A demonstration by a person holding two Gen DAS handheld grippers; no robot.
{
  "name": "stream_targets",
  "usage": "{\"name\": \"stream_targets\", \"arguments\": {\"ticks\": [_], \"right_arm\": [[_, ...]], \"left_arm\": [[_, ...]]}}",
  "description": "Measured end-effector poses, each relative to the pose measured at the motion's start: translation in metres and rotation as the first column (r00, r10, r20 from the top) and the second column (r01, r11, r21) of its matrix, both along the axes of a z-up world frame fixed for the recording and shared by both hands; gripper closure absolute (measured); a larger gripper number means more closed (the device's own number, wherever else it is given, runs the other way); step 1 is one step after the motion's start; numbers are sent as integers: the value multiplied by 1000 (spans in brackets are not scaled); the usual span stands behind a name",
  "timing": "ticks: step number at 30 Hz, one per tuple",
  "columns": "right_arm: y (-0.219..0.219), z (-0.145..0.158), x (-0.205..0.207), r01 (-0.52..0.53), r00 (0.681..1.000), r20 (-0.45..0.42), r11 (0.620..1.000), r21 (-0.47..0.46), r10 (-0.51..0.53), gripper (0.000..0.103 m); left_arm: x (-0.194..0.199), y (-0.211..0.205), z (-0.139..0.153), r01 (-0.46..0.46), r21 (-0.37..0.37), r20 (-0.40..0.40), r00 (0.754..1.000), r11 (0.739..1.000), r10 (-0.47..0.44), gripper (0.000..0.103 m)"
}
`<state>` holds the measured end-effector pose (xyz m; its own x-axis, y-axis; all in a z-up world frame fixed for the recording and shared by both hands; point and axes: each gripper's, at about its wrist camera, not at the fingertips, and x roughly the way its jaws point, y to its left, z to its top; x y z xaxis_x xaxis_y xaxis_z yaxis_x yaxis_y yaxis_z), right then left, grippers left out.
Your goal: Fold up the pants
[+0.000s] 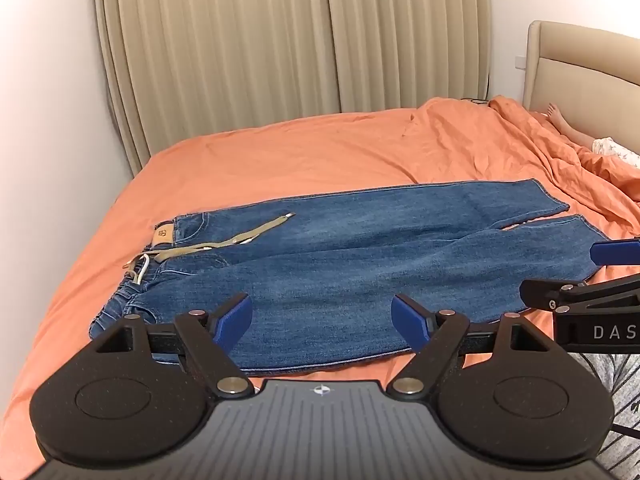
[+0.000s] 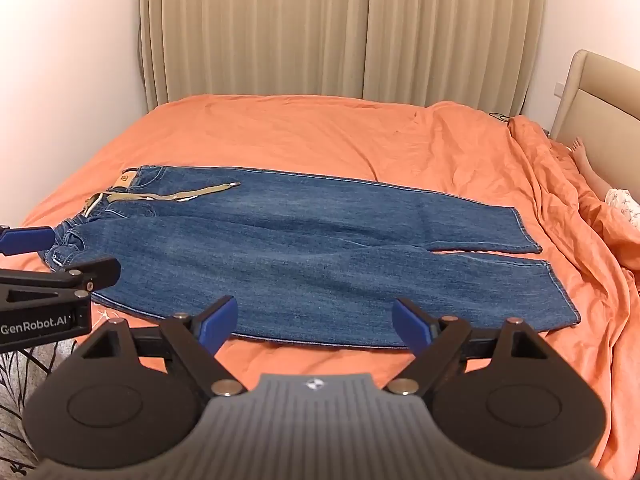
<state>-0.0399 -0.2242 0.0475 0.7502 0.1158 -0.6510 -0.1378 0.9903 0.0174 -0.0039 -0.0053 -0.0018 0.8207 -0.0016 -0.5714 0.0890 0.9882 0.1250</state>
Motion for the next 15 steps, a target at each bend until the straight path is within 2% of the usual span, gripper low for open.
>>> {"name": "stream_targets", "arguments": {"ticks": [15], "right_arm": [[-1, 3, -6, 2, 1000, 0, 1000, 0, -2, 22]], "left_arm": [[-5, 0, 2, -1, 8, 0, 1000, 1000, 1, 11]]}}
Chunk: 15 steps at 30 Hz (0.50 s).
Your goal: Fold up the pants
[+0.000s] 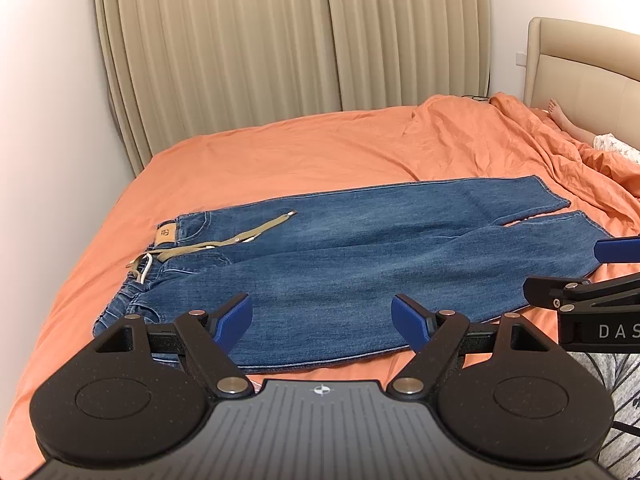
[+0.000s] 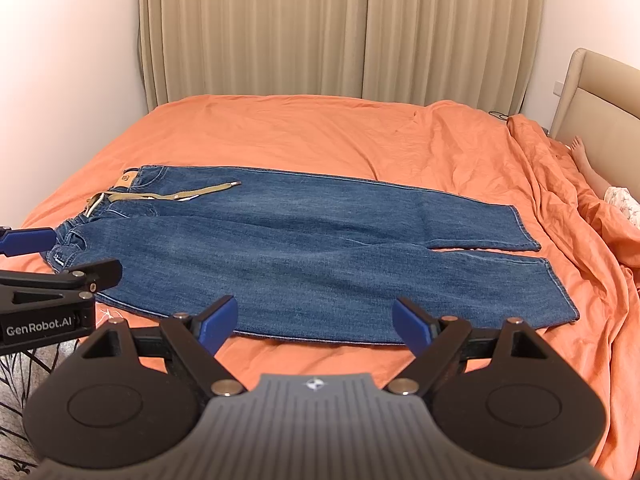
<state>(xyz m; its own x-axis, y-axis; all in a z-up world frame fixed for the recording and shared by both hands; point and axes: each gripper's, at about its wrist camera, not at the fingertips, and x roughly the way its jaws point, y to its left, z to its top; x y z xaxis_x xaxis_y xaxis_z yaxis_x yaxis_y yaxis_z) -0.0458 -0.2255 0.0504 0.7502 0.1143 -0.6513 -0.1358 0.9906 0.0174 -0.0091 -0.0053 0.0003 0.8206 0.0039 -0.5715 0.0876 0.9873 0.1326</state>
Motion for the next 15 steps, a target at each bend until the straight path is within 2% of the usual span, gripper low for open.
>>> {"name": "stream_targets", "arguments": {"ticks": [15], "right_arm": [[-1, 4, -4, 18, 1000, -10, 1000, 4, -18, 22]], "left_arm": [[-1, 1, 0, 14, 2, -8, 1000, 1000, -14, 11]]}}
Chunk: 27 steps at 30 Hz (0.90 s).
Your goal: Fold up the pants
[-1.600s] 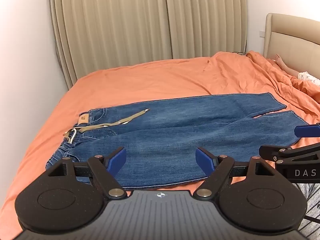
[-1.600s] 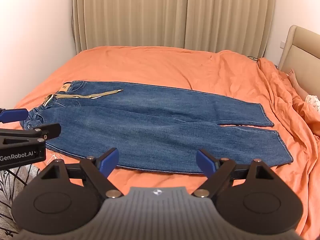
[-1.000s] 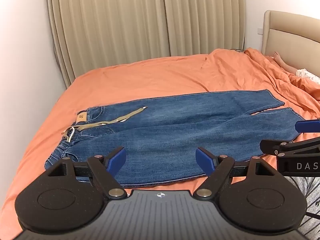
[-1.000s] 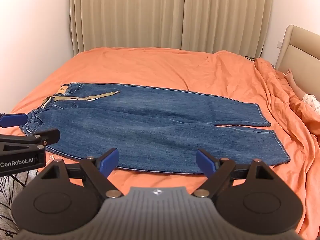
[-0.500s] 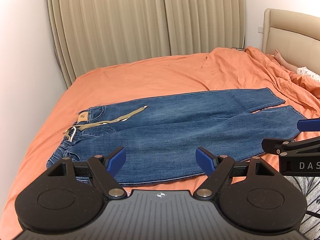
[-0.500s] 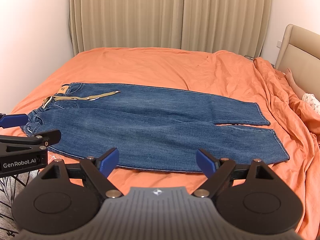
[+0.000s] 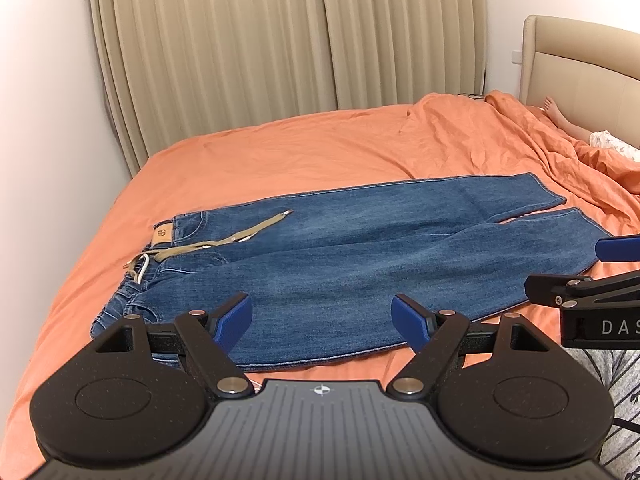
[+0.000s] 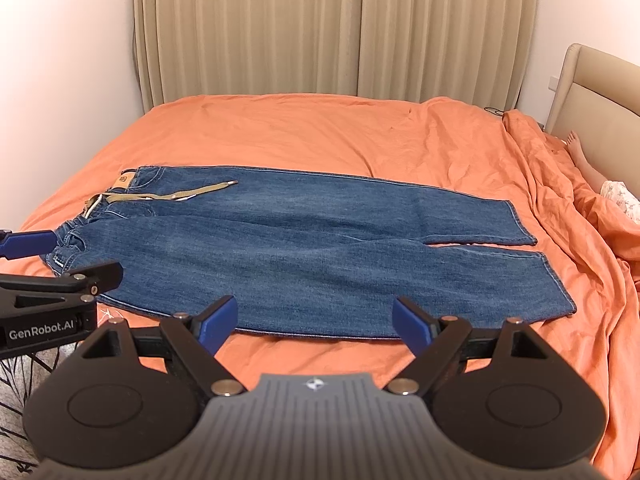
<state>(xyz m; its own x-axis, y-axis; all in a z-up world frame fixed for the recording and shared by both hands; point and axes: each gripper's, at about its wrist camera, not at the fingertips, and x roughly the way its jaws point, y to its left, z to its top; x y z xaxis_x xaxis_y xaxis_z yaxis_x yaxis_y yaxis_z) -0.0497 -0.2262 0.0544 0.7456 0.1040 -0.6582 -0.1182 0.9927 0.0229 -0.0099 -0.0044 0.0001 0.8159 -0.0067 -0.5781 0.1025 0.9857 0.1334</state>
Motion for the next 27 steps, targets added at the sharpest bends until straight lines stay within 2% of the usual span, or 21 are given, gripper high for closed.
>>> {"name": "stream_targets", "arguments": {"ticks": [27], "right_arm": [[0, 0, -2, 23, 1000, -18, 1000, -2, -23, 22]], "left_arm": [[-1, -8, -4, 11, 17, -14, 1000, 1000, -11, 11]]}}
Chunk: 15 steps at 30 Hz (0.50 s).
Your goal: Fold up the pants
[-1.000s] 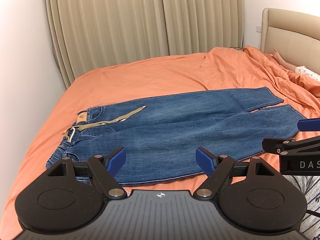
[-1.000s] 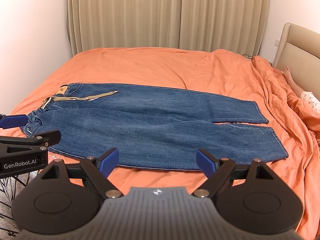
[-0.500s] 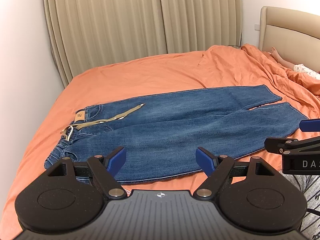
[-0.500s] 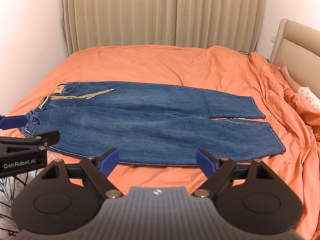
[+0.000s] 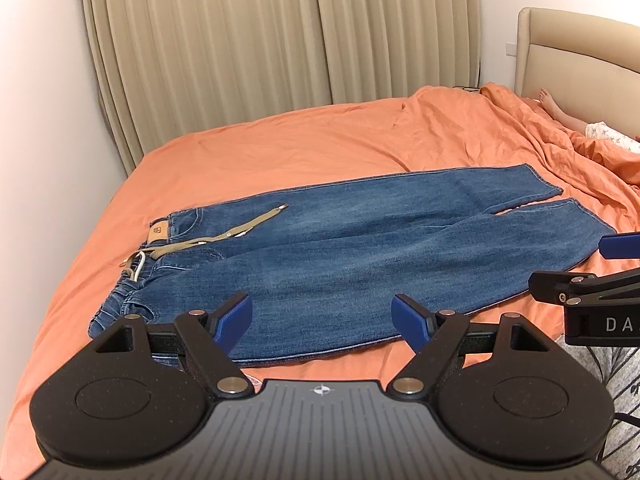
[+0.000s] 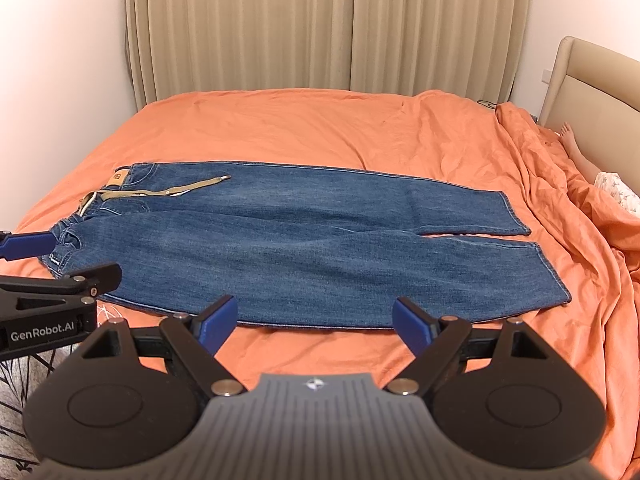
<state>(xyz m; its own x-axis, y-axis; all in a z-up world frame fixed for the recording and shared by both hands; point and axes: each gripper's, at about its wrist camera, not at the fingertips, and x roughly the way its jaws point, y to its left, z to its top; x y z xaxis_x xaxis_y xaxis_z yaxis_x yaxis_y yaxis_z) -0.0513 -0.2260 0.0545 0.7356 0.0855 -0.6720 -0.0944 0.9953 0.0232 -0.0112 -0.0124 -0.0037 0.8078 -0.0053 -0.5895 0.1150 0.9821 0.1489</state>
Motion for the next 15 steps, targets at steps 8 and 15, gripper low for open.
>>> {"name": "stream_targets", "arguments": {"ticks": [8, 15], "right_arm": [[-2, -1, -1, -1, 1000, -3, 1000, 4, 1, 22], [-3, -2, -2, -1, 1000, -5, 1000, 6, 1, 22]], "left_arm": [[-1, 0, 0, 5, 3, -4, 1000, 1000, -5, 11], [-1, -1, 0, 7, 8, -7, 1000, 1000, -7, 11]]}}
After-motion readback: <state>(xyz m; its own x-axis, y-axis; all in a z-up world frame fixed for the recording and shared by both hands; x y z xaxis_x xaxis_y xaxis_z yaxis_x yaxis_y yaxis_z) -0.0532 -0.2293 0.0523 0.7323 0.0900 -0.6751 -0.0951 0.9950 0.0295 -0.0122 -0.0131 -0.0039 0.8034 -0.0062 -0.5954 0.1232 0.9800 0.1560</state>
